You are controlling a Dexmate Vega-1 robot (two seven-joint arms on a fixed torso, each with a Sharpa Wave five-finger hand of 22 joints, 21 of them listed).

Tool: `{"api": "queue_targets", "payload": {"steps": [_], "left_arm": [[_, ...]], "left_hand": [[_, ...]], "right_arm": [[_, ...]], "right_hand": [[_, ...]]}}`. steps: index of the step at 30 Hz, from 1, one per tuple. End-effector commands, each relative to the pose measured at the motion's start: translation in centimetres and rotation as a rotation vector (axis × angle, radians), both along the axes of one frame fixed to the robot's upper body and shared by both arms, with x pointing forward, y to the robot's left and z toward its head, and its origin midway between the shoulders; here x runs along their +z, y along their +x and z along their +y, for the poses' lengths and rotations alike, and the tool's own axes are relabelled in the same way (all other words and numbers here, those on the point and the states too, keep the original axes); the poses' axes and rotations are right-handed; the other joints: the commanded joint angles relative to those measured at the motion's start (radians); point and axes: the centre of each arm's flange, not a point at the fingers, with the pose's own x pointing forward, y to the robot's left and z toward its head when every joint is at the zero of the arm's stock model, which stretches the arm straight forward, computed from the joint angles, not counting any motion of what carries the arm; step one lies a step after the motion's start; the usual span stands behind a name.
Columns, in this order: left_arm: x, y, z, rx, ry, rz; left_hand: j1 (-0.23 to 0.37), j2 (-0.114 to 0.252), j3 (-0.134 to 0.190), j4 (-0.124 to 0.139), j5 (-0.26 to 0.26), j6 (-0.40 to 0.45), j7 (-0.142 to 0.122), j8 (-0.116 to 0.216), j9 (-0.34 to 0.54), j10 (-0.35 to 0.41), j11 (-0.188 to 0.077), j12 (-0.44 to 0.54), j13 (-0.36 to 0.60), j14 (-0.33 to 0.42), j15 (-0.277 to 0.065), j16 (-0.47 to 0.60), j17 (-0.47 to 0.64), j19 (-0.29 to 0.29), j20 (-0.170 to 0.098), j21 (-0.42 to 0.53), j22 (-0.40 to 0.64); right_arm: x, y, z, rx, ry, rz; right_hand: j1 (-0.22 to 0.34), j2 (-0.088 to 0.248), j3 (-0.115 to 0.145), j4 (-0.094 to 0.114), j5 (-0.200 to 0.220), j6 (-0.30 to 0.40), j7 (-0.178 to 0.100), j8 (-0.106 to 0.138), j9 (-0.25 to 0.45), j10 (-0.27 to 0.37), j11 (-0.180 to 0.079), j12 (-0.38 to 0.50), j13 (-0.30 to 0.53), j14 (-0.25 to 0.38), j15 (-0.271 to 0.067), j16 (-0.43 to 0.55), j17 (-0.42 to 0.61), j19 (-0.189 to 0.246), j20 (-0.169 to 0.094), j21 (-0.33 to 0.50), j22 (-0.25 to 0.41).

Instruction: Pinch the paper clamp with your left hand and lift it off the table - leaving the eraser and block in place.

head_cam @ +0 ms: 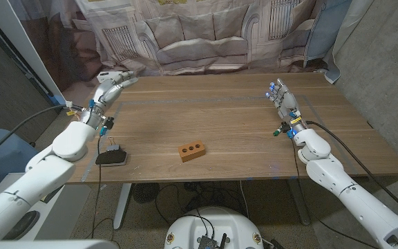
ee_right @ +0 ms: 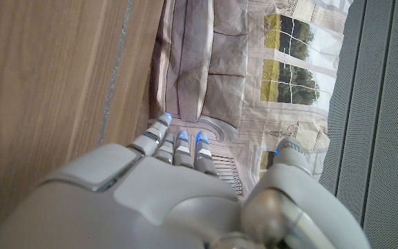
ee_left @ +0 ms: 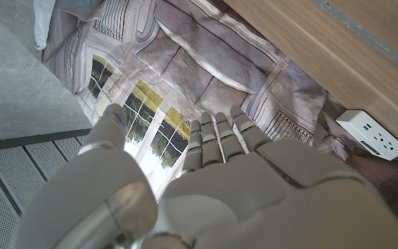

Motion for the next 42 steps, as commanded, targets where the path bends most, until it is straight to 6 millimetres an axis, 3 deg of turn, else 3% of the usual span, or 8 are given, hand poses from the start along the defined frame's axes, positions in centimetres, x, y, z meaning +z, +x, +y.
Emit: {"api": "queue_targets", "payload": {"steps": [1, 15, 18, 22, 42], "left_arm": [[-0.6, -1.3, 1.3, 0.032, 0.031, 0.003], [-2.0, -3.4, 2.9, 0.111, 0.074, 0.034], [-2.3, -3.6, 3.4, 0.124, 0.067, 0.042], [-2.6, -3.9, 3.8, 0.134, 0.071, 0.051], [-3.6, -5.5, 5.8, 0.138, 0.114, 0.089]], "left_hand": [[0.037, 0.000, 0.016, 0.002, -0.002, 0.007, -0.007, 0.002, 0.002, 0.002, -0.016, 0.000, 0.003, 0.010, -0.006, -0.003, 0.002, 0.017, -0.003, -0.005, 0.003], [0.165, -0.032, 0.035, 0.007, -0.008, -0.002, -0.035, -0.006, 0.003, -0.015, -0.046, -0.015, 0.004, -0.026, -0.023, -0.017, 0.001, -0.024, -0.008, -0.028, 0.003], [0.190, -0.042, 0.032, 0.014, -0.013, 0.005, -0.046, -0.006, 0.003, -0.010, -0.070, -0.015, 0.004, -0.043, -0.034, -0.019, 0.001, -0.062, -0.005, -0.038, 0.003], [0.195, -0.045, 0.026, 0.024, -0.015, 0.018, -0.060, -0.007, 0.003, -0.001, -0.084, -0.014, 0.004, -0.064, -0.039, -0.022, 0.001, -0.104, 0.014, -0.044, 0.004], [0.201, -0.047, 0.020, 0.030, -0.016, 0.034, -0.065, -0.007, 0.003, 0.008, -0.087, -0.013, 0.004, -0.070, -0.039, -0.017, 0.001, -0.113, 0.023, -0.036, 0.004]], "right_arm": [[-0.4, -0.4, 0.8, -0.010, 0.002, 0.002], [-0.9, -0.9, 2.5, -0.016, 0.000, 0.008], [-0.9, -1.0, 2.9, -0.017, -0.001, 0.010], [-0.9, -1.1, 3.3, -0.017, 0.000, 0.005], [-1.4, -2.3, 4.5, -0.050, 0.016, -0.005]], "right_hand": [[0.005, -0.005, 0.001, 0.003, 0.001, 0.009, 0.000, 0.003, 0.004, 0.008, 0.004, 0.004, 0.002, 0.006, 0.001, 0.005, 0.003, 0.006, 0.001, -0.001, 0.003], [0.005, -0.005, 0.001, 0.003, 0.001, 0.012, 0.001, 0.004, 0.004, 0.014, 0.003, 0.005, 0.002, 0.007, 0.002, 0.005, 0.003, 0.007, 0.003, -0.002, 0.004], [0.006, -0.005, 0.001, 0.003, 0.001, 0.013, -0.001, 0.004, 0.004, 0.013, 0.002, 0.004, 0.002, 0.009, 0.003, 0.005, 0.003, 0.005, 0.006, -0.003, 0.004], [0.006, -0.006, 0.000, 0.003, 0.001, 0.015, -0.002, 0.005, 0.004, 0.013, 0.002, 0.004, 0.002, 0.010, 0.004, 0.005, 0.003, 0.002, 0.010, -0.004, 0.004], [0.007, -0.006, 0.000, 0.002, 0.001, 0.021, -0.004, 0.006, 0.004, 0.020, -0.001, 0.004, 0.002, 0.015, 0.000, 0.006, 0.003, 0.000, 0.006, -0.005, 0.004]]}}
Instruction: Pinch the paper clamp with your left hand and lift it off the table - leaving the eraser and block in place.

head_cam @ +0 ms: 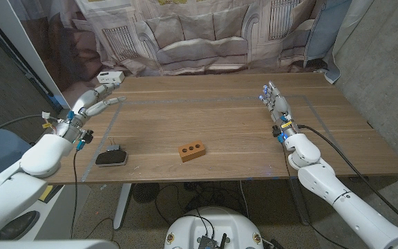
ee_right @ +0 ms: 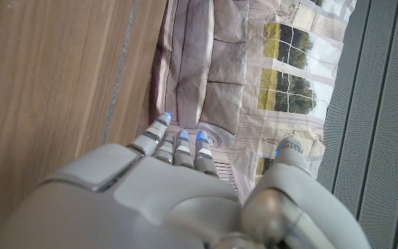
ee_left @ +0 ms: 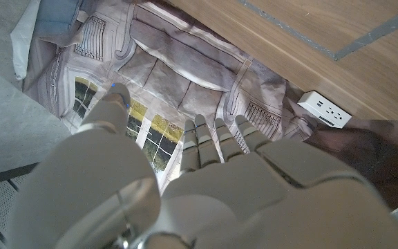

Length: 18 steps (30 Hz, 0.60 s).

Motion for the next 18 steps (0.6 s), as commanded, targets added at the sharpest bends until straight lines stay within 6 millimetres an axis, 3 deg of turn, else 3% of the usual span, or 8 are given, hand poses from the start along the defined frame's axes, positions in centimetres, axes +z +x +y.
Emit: {"api": "queue_targets", "payload": {"steps": [1, 18], "left_arm": [[-0.5, -1.3, 1.4, 0.006, 0.027, 0.029], [-1.4, -3.9, 2.0, 0.037, 0.078, 0.064]], "left_hand": [[0.013, -0.001, 0.001, 0.007, -0.001, 0.013, 0.001, -0.001, 0.003, 0.008, -0.004, 0.002, 0.004, -0.003, -0.001, 0.002, 0.001, -0.003, 0.003, 0.005, 0.001], [0.022, 0.001, -0.002, 0.009, 0.000, 0.021, -0.002, -0.003, 0.003, 0.014, -0.002, 0.002, 0.004, -0.001, -0.001, 0.005, 0.001, 0.004, 0.000, 0.012, 0.001]], "right_arm": [[-0.2, -0.6, 0.8, -0.016, 0.006, -0.007], [-0.4, -0.9, 2.2, -0.025, 0.013, -0.015]], "right_hand": [[0.007, -0.006, 0.000, 0.002, 0.001, 0.009, -0.003, 0.006, 0.004, 0.010, 0.000, 0.004, 0.002, 0.004, 0.000, 0.006, 0.003, 0.002, 0.001, -0.001, 0.001], [0.009, -0.007, 0.000, 0.000, 0.001, 0.021, -0.004, 0.009, 0.004, 0.024, 0.002, 0.007, 0.001, 0.016, -0.004, 0.009, 0.002, 0.008, -0.004, 0.001, 0.001]]}}
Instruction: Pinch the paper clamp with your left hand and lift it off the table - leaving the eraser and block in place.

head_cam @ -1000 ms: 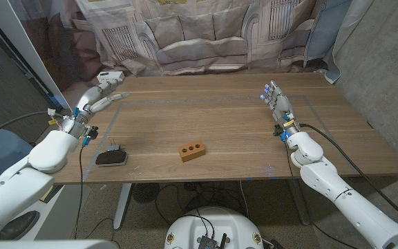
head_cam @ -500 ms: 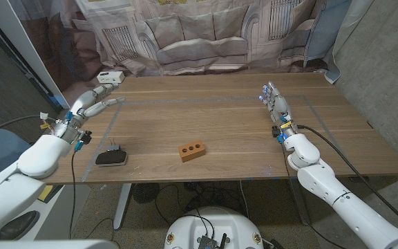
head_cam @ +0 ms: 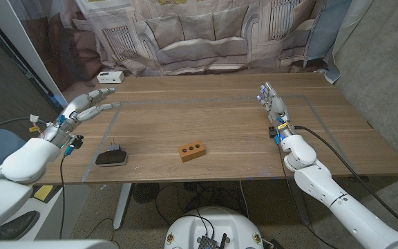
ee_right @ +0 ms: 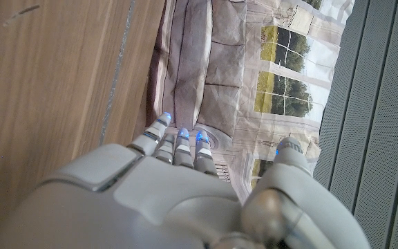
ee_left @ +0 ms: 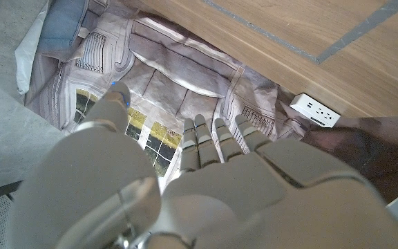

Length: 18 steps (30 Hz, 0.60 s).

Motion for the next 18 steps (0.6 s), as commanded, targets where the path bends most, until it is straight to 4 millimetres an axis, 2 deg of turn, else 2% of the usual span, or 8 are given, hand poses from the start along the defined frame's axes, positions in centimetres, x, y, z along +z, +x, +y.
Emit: {"api": "queue_targets", "payload": {"steps": [1, 5, 7, 8, 9, 15, 17, 18], "left_arm": [[-1.1, -2.1, 0.7, 0.025, 0.028, 0.026], [-1.5, -2.6, 0.8, 0.053, 0.051, 0.039], [-1.5, -2.9, 0.9, 0.068, 0.064, 0.044], [-1.5, -3.1, 1.0, 0.079, 0.072, 0.046], [-1.5, -3.2, 1.1, 0.089, 0.079, 0.046], [-1.6, -3.3, 1.5, 0.101, 0.110, 0.071], [-1.6, -3.4, 1.6, 0.114, 0.123, 0.074], [-1.7, -3.4, 1.7, 0.118, 0.128, 0.073]], "left_hand": [[0.012, -0.001, 0.002, 0.005, 0.000, 0.005, -0.005, -0.004, 0.003, 0.009, 0.001, 0.001, 0.004, -0.002, -0.001, 0.005, 0.001, 0.005, 0.000, 0.007, 0.001], [0.016, -0.001, 0.001, 0.005, 0.000, 0.001, -0.005, -0.007, 0.003, 0.007, -0.001, 0.000, 0.004, -0.003, 0.001, 0.005, 0.001, 0.007, 0.008, 0.009, 0.002], [0.022, 0.000, -0.001, 0.005, 0.000, 0.005, 0.001, -0.008, 0.004, 0.012, 0.017, 0.000, 0.004, 0.002, 0.001, 0.007, 0.000, 0.014, -0.038, 0.012, 0.001], [0.023, 0.000, -0.002, 0.006, 0.000, 0.006, 0.002, -0.008, 0.004, 0.012, 0.017, 0.000, 0.004, 0.002, 0.002, 0.007, 0.000, 0.016, -0.040, 0.012, 0.001], [0.024, -0.001, -0.004, 0.006, 0.000, 0.005, 0.001, -0.009, 0.004, 0.008, 0.019, -0.002, 0.004, 0.000, 0.003, 0.006, 0.000, 0.013, -0.019, 0.012, 0.001], [0.030, 0.000, -0.009, 0.008, 0.000, 0.003, 0.001, -0.013, 0.004, 0.001, 0.011, -0.006, 0.004, -0.012, -0.001, 0.004, 0.001, -0.019, 0.036, 0.002, 0.001], [0.034, 0.001, -0.012, 0.009, 0.000, 0.002, -0.002, -0.014, 0.004, -0.003, 0.007, -0.008, 0.004, -0.017, -0.004, 0.003, 0.001, -0.038, 0.076, -0.002, 0.002], [0.034, 0.001, -0.012, 0.009, 0.000, 0.002, -0.002, -0.015, 0.004, -0.004, 0.006, -0.009, 0.004, -0.018, -0.004, 0.003, 0.001, -0.043, 0.081, -0.003, 0.002]], "right_arm": [[-0.4, -0.4, 0.8, -0.016, 0.013, -0.006], [-0.7, -0.4, 1.1, -0.013, 0.009, -0.009], [-0.8, -0.5, 1.4, -0.011, 0.012, -0.012], [-0.8, -0.5, 1.5, -0.011, 0.015, -0.013], [-0.9, -0.5, 1.6, -0.011, 0.015, -0.014], [-1.2, -0.8, 2.3, -0.007, 0.013, -0.012], [-1.2, -1.0, 2.5, -0.011, 0.009, -0.018], [-1.2, -1.0, 2.7, -0.009, 0.011, -0.019]], "right_hand": [[0.010, -0.007, 0.000, 0.000, 0.001, 0.011, -0.001, 0.005, 0.004, 0.012, 0.005, 0.007, 0.001, 0.012, 0.001, 0.009, 0.002, 0.009, -0.004, 0.001, 0.002], [0.010, -0.007, 0.000, 0.000, 0.000, 0.012, 0.000, 0.006, 0.004, 0.012, 0.004, 0.007, 0.001, 0.013, 0.001, 0.009, 0.002, 0.010, -0.006, 0.001, 0.002], [0.010, -0.007, 0.000, 0.000, 0.000, 0.012, 0.000, 0.005, 0.004, 0.013, 0.004, 0.007, 0.001, 0.013, 0.002, 0.009, 0.002, 0.010, -0.006, 0.001, 0.002], [0.010, -0.007, 0.000, 0.000, 0.000, 0.013, 0.000, 0.005, 0.004, 0.013, 0.003, 0.006, 0.001, 0.013, 0.002, 0.008, 0.002, 0.010, -0.006, 0.001, 0.002], [0.010, -0.007, 0.000, 0.000, 0.000, 0.013, -0.001, 0.005, 0.004, 0.012, 0.002, 0.006, 0.001, 0.013, 0.002, 0.008, 0.002, 0.010, -0.006, 0.000, 0.002], [0.011, -0.008, 0.000, 0.000, 0.000, 0.015, -0.001, 0.005, 0.004, 0.014, 0.002, 0.006, 0.001, 0.013, 0.003, 0.008, 0.002, 0.009, -0.004, 0.000, 0.002], [0.011, -0.008, -0.001, 0.000, 0.000, 0.016, -0.002, 0.005, 0.004, 0.015, 0.004, 0.006, 0.001, 0.013, 0.003, 0.007, 0.002, 0.008, -0.003, -0.001, 0.002], [0.011, -0.008, -0.001, 0.000, 0.000, 0.016, -0.002, 0.005, 0.004, 0.015, 0.003, 0.006, 0.001, 0.013, 0.003, 0.008, 0.002, 0.007, -0.003, -0.001, 0.002]]}}
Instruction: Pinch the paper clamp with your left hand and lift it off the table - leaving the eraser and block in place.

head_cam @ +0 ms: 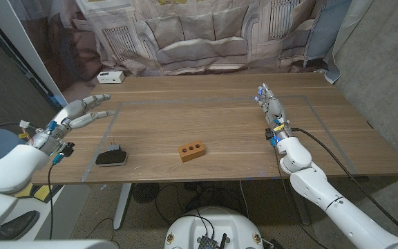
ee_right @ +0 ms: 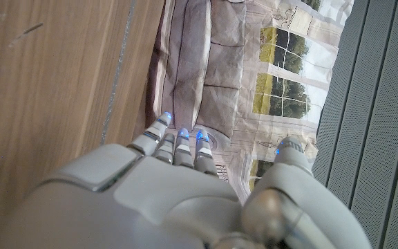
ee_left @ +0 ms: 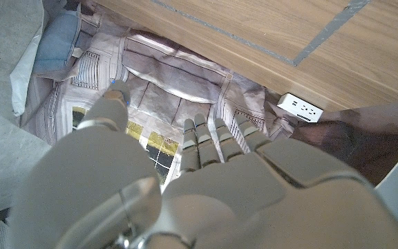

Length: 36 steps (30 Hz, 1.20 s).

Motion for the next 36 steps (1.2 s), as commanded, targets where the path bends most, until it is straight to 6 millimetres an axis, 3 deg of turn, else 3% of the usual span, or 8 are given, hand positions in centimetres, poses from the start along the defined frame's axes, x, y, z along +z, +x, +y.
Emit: {"api": "queue_targets", "payload": {"steps": [1, 3, 4, 8, 15, 28, 32, 36], "left_arm": [[-0.5, -0.9, 0.9, 0.054, 0.062, 0.029], [-0.6, -0.9, 1.1, 0.056, 0.070, 0.031], [-0.6, -0.9, 1.2, 0.061, 0.076, 0.031], [-0.5, -0.9, 1.6, 0.087, 0.102, 0.036], [0.4, -1.4, 2.0, 0.180, 0.208, 0.063], [2.3, -2.2, 1.7, 0.294, 0.391, 0.146], [2.9, -2.5, 1.4, 0.319, 0.450, 0.172], [3.5, -2.3, 0.9, 0.332, 0.498, 0.196]], "left_hand": [[0.017, 0.002, -0.006, 0.002, 0.000, 0.002, -0.003, -0.003, 0.004, -0.008, -0.004, -0.003, 0.004, -0.008, -0.002, 0.002, 0.001, -0.024, 0.047, -0.006, 0.002], [0.018, 0.003, -0.006, 0.003, 0.000, 0.002, -0.003, -0.003, 0.004, -0.008, -0.004, -0.003, 0.004, -0.008, -0.003, 0.003, 0.001, -0.027, 0.040, -0.006, 0.002], [0.019, 0.003, -0.008, 0.003, -0.001, 0.005, 0.002, -0.002, 0.004, -0.005, 0.002, -0.002, 0.004, -0.008, -0.003, 0.003, 0.001, -0.033, 0.021, -0.006, 0.002], [0.022, 0.003, -0.008, 0.002, -0.002, 0.009, 0.001, -0.001, 0.004, -0.003, 0.001, -0.001, 0.004, -0.007, -0.003, 0.004, 0.001, -0.035, 0.008, -0.004, 0.002], [0.040, -0.007, -0.011, -0.006, -0.003, 0.021, -0.014, 0.004, 0.004, 0.011, -0.029, 0.003, 0.004, 0.005, -0.019, 0.009, 0.000, -0.024, 0.001, 0.004, 0.001], [0.087, -0.020, -0.013, -0.014, 0.001, -0.012, -0.052, -0.006, 0.005, -0.017, -0.069, -0.009, 0.004, -0.008, -0.034, 0.003, 0.000, -0.029, 0.023, 0.005, 0.000], [0.112, -0.019, -0.009, -0.016, 0.004, -0.024, -0.065, -0.007, 0.005, -0.026, -0.075, -0.011, 0.004, -0.016, -0.040, 0.002, 0.000, -0.021, 0.052, 0.008, 0.000], [0.140, -0.012, -0.002, -0.018, 0.007, -0.035, -0.073, -0.008, 0.005, -0.033, -0.083, -0.012, 0.004, -0.020, -0.043, 0.002, 0.000, -0.016, 0.063, 0.009, 0.000]], "right_arm": [[-0.4, -0.7, 1.4, 0.001, -0.002, -0.013], [-0.4, -0.9, 1.6, -0.001, -0.002, -0.013], [-0.4, -1.0, 1.7, -0.001, -0.009, -0.016], [-0.3, -1.4, 2.0, -0.008, -0.012, -0.016], [-0.1, -1.7, 2.3, -0.016, -0.013, -0.020], [0.8, -1.6, 2.8, -0.025, -0.028, -0.025], [1.1, -1.5, 3.0, -0.022, -0.032, -0.024], [1.1, -1.3, 3.1, -0.014, -0.030, -0.023]], "right_hand": [[0.005, -0.002, -0.001, 0.000, 0.000, 0.011, -0.004, 0.005, 0.004, 0.007, 0.000, 0.005, 0.001, 0.005, 0.003, 0.002, 0.002, 0.003, 0.001, -0.001, 0.002], [0.005, -0.002, -0.001, 0.000, 0.000, 0.012, -0.005, 0.005, 0.004, 0.006, 0.000, 0.005, 0.001, 0.005, 0.002, 0.002, 0.002, 0.003, 0.001, -0.001, 0.002], [0.005, -0.002, -0.001, 0.000, 0.000, 0.012, -0.005, 0.005, 0.004, 0.006, 0.000, 0.005, 0.001, 0.005, 0.002, 0.002, 0.002, 0.003, 0.001, -0.001, 0.002], [0.005, -0.002, -0.001, 0.000, 0.000, 0.013, -0.005, 0.005, 0.004, 0.009, 0.000, 0.006, 0.001, 0.005, 0.003, 0.002, 0.002, 0.003, 0.003, -0.001, 0.002], [0.005, -0.002, -0.001, 0.000, 0.000, 0.015, -0.004, 0.005, 0.004, 0.009, 0.000, 0.004, 0.001, 0.006, 0.004, 0.002, 0.002, 0.003, 0.002, -0.001, 0.002], [0.007, -0.001, 0.000, -0.001, 0.000, 0.018, 0.001, 0.005, 0.004, 0.007, 0.005, 0.002, 0.001, 0.003, 0.008, -0.001, 0.002, 0.001, 0.005, -0.002, 0.002], [0.008, -0.001, 0.000, -0.001, 0.000, 0.019, 0.001, 0.005, 0.004, 0.006, 0.005, 0.001, 0.001, 0.004, 0.007, 0.000, 0.002, 0.001, 0.006, -0.002, 0.002], [0.009, 0.000, 0.000, -0.001, 0.000, 0.020, 0.001, 0.005, 0.004, 0.007, 0.005, 0.001, 0.001, 0.004, 0.010, -0.001, 0.002, 0.001, 0.007, -0.002, 0.002]]}}
